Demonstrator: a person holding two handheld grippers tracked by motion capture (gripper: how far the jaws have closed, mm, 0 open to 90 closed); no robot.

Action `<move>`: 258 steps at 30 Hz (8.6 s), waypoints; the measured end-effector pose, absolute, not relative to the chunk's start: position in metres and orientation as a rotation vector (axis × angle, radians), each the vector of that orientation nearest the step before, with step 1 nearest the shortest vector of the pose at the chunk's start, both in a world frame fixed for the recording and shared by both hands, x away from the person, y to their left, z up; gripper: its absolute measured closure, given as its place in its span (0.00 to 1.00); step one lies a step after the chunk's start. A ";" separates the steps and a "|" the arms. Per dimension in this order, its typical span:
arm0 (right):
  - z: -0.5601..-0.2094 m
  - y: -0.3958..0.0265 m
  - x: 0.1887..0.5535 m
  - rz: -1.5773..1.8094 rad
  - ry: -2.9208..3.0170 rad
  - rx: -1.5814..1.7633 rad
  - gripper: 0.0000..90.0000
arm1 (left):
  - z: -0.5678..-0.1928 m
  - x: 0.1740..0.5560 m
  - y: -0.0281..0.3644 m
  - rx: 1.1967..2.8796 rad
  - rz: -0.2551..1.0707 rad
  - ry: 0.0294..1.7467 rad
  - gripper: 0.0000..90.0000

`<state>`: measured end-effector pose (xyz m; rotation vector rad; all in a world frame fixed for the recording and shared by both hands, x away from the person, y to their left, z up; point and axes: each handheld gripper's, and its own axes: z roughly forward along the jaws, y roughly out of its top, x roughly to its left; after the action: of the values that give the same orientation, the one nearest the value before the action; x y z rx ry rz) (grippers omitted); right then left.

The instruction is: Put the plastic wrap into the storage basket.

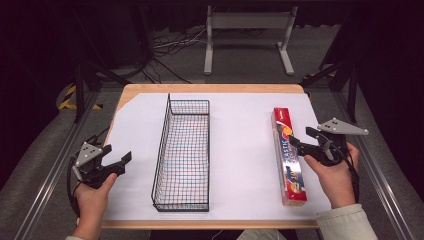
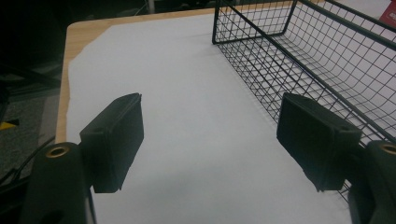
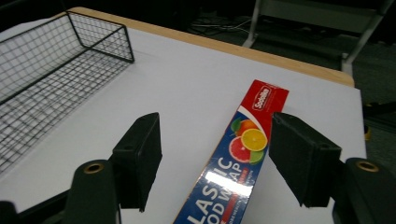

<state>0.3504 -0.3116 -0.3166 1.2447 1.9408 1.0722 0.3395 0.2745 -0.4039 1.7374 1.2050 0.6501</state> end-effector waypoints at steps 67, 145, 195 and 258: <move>-0.407 -0.281 0.444 0.399 1.948 2.085 0.39 | -0.413 0.337 0.282 1.730 0.691 1.248 0.25; -0.307 -0.171 0.455 0.860 1.898 1.918 0.44 | -0.417 0.336 0.286 1.702 0.701 1.264 0.25; -0.281 -0.032 0.443 1.061 1.909 1.871 0.43 | -0.419 0.334 0.288 1.690 0.702 1.262 0.25; -0.367 -0.003 0.443 0.851 1.963 2.106 0.43 | -0.421 0.341 0.283 1.713 0.692 1.258 0.25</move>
<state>0.4435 -0.0034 -0.3668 2.1064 1.9627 0.8506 0.3411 0.2825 -0.4213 1.7125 1.2583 0.6920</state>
